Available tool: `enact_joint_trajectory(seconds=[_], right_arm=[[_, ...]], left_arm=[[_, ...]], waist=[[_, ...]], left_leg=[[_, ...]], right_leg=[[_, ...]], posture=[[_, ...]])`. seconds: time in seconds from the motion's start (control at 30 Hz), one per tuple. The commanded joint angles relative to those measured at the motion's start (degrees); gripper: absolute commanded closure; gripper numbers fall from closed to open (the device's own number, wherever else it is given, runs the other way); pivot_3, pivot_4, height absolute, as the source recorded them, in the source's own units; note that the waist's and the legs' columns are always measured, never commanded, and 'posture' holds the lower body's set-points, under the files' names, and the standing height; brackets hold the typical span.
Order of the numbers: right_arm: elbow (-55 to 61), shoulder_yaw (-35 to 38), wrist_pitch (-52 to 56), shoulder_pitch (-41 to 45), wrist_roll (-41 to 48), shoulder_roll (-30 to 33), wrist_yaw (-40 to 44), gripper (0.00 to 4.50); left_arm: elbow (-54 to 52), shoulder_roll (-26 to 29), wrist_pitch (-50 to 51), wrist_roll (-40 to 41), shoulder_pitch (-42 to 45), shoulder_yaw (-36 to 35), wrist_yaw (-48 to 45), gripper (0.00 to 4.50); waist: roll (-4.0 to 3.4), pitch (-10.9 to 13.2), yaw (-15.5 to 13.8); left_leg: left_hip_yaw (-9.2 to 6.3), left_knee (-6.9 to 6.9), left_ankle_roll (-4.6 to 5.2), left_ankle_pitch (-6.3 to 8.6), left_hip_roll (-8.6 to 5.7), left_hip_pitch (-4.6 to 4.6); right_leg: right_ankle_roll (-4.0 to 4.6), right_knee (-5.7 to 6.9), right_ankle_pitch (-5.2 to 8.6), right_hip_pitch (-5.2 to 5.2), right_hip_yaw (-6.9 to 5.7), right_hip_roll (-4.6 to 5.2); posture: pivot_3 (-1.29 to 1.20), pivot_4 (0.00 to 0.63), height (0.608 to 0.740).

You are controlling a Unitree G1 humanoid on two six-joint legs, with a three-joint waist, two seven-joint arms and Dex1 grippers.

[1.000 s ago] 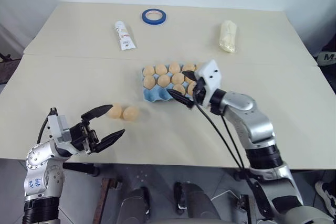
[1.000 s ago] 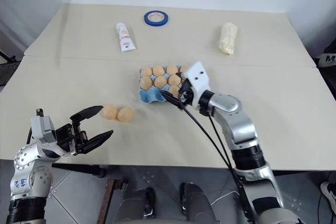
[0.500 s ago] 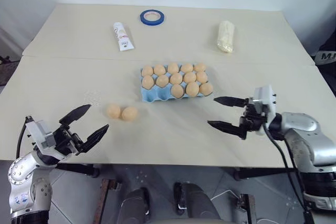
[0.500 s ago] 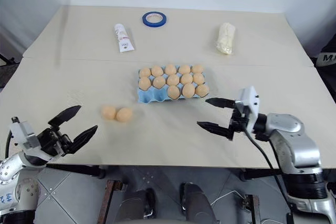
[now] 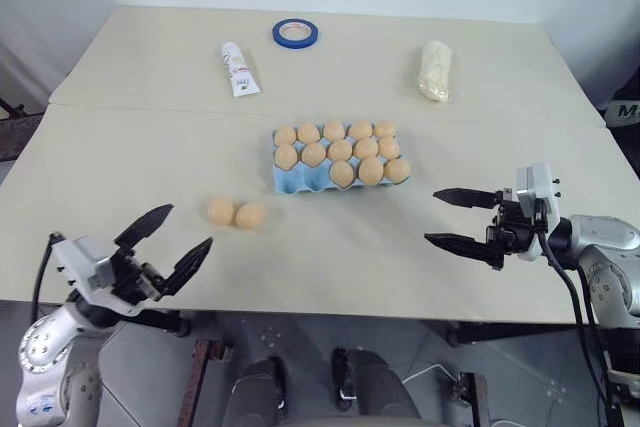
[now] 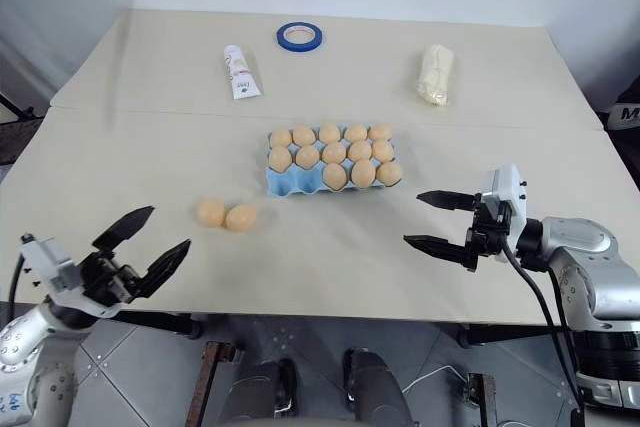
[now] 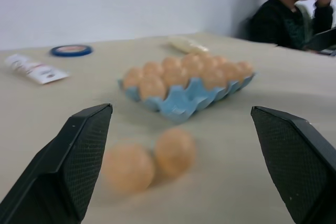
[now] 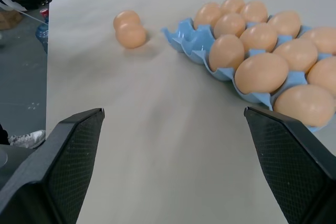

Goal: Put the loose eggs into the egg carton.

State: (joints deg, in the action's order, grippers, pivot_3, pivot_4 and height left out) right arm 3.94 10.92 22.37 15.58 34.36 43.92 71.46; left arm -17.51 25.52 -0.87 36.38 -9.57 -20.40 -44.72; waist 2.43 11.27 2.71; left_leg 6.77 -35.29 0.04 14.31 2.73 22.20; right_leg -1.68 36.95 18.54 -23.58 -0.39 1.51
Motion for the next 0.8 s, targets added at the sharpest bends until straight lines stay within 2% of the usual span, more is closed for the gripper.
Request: enact_joint_trajectory(seconds=[0.03, 0.17, 0.33, 0.53, 0.8], right_arm=[[0.81, 0.73, -0.22, 0.5, 1.14, 0.35, 0.58, 0.04], [1.34, 2.26, -0.1, -1.08, 1.73, 1.29, 1.0, 0.04], [2.51, 2.58, 0.04, -2.43, 1.52, 1.45, -0.3, 0.04], [3.29, 2.36, 0.2, -2.89, 1.48, 1.5, -1.34, 0.04], [4.08, 2.81, 0.4, -3.65, 1.39, 1.9, -2.33, 0.04]], left_arm=[[-4.94, -1.02, 3.7, -2.17, 2.34, 3.62, 5.88, 0.0], [-6.68, -3.69, 8.74, -6.28, 5.56, 8.04, 14.64, 0.0], [-10.06, -7.75, 25.19, -12.82, 10.73, 14.02, 31.89, 0.0], [-10.62, -8.43, 30.49, -15.96, 13.25, 18.52, 34.14, 0.0], [-9.59, -8.77, 36.89, -17.8, 15.46, 19.86, 35.83, 0.0]], waist=[[0.0, 0.0, -0.23], [-0.01, -0.01, -0.39], [-0.01, 0.0, -1.06], [-0.01, -0.01, -1.07], [-0.02, -0.01, -1.13]], left_leg=[[0.0, 0.0, 0.0, 0.0, 0.0, -0.01], [0.02, 0.0, 0.0, 0.0, 0.0, 0.0], [0.0, -0.2, 0.01, -0.01, -0.01, 0.01], [0.04, -0.33, 0.04, -0.01, -0.02, 0.0], [0.04, -0.4, 0.05, -0.02, -0.03, 0.01]], right_leg=[[0.0, 0.01, 0.0, 0.01, 0.0, -0.01], [-0.03, 0.0, -0.01, 0.0, 0.03, -0.04], [-0.1, 0.09, -0.05, 0.02, 0.05, -0.07], [-0.21, 0.14, -0.12, 0.08, 0.14, -0.08], [-0.19, 0.17, -0.12, 0.08, 0.15, -0.07]], posture=[[0.0, 0.15, 0.74], [0.0, 0.15, 0.74], [0.0, 0.15, 0.74], [0.0, 0.15, 0.74], [0.0, 0.15, 0.74]])
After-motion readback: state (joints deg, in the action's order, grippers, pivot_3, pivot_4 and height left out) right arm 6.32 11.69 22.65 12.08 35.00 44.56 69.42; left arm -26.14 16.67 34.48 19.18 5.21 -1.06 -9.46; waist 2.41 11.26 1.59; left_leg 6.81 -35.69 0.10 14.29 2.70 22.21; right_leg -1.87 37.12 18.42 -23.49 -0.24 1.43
